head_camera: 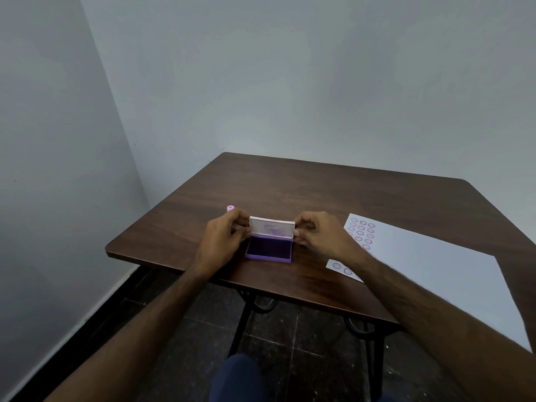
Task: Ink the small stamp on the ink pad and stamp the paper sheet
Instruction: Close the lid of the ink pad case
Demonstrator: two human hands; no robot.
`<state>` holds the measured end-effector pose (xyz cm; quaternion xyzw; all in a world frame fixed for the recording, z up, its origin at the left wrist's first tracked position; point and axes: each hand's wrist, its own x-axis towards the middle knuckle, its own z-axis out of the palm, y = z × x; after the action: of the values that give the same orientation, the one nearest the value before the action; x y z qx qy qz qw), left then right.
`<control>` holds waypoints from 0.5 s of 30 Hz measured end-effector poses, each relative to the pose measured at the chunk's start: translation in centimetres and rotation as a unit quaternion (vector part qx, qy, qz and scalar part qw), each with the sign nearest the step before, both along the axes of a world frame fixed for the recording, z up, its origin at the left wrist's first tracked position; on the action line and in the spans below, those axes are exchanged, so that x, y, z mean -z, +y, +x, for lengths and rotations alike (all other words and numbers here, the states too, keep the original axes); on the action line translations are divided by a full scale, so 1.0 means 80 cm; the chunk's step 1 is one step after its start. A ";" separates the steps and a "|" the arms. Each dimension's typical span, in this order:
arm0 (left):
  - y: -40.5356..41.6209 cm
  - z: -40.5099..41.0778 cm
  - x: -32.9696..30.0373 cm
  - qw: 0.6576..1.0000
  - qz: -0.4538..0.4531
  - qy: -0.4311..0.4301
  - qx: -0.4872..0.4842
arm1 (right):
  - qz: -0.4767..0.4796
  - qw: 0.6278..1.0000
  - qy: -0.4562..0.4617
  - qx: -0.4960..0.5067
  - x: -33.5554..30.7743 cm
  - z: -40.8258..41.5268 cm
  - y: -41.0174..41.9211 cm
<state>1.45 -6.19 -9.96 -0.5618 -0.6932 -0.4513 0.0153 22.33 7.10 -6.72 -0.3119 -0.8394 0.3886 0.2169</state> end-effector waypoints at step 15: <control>-0.017 -0.015 0.000 0.991 -0.062 0.070 0.095 | 0.161 0.982 -0.032 -0.094 0.009 0.018 -0.013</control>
<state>0.29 -7.52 -10.00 -0.6554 -0.6605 -0.3661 -0.0146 23.80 6.03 -7.42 -0.2051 -0.9229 0.2571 0.2002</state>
